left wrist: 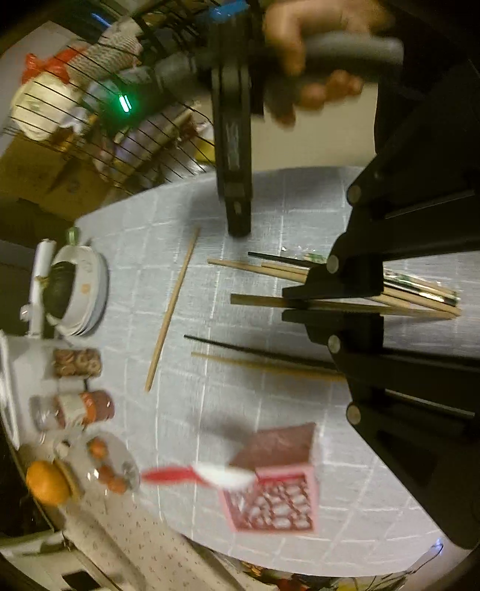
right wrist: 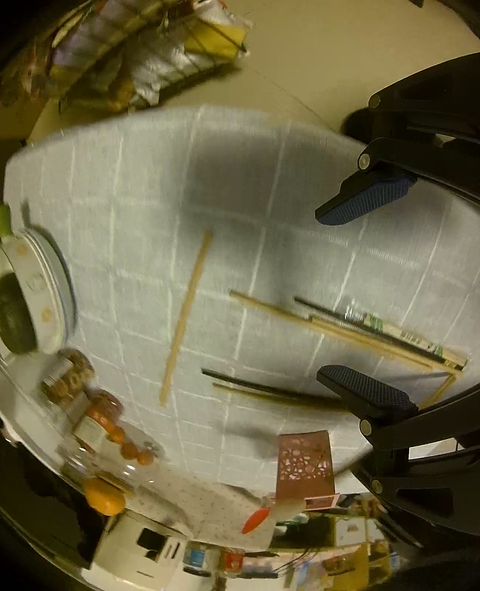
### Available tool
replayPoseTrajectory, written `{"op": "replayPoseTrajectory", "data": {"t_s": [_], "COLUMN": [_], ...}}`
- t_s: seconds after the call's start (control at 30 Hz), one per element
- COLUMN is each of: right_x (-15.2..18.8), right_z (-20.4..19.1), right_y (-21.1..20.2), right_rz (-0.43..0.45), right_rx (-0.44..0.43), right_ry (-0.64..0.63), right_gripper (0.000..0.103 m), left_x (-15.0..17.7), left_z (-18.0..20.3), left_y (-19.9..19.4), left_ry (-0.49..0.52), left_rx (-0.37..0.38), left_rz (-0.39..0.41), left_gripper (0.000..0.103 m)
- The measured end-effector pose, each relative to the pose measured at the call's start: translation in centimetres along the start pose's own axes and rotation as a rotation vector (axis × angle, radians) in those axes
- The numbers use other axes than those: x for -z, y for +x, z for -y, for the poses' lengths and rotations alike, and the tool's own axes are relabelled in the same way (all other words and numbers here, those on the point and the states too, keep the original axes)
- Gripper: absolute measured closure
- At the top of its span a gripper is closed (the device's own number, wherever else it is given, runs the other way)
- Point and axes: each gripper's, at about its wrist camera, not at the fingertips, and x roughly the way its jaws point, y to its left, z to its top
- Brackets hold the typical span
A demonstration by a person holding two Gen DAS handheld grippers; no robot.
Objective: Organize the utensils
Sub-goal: 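Raise the chopsticks upright with the left tool while the right tool grasps a chopstick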
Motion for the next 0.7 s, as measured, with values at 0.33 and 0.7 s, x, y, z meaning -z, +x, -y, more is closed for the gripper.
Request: {"op": "replayPoseTrajectory", "data": {"t_s": [0.33, 0.7], "right_x": [-1.3, -1.6], "right_z": [-2.8, -5.8], "right_y": [4.9, 6.8], "right_rz": [-0.017, 0.04], "right_rx": [0.122, 0.316], "right_ry": [-0.038, -0.116], "right_gripper": [0.063, 0.089], "left_x": [2.0, 4.1], "left_z": [-3.3, -5.9], "left_y": [-4.3, -6.7], "left_ry": [-0.045, -0.083], "left_rx": [0.024, 0.014], "left_rz": [0.07, 0.09], "left_gripper": [0.098, 0.098]}}
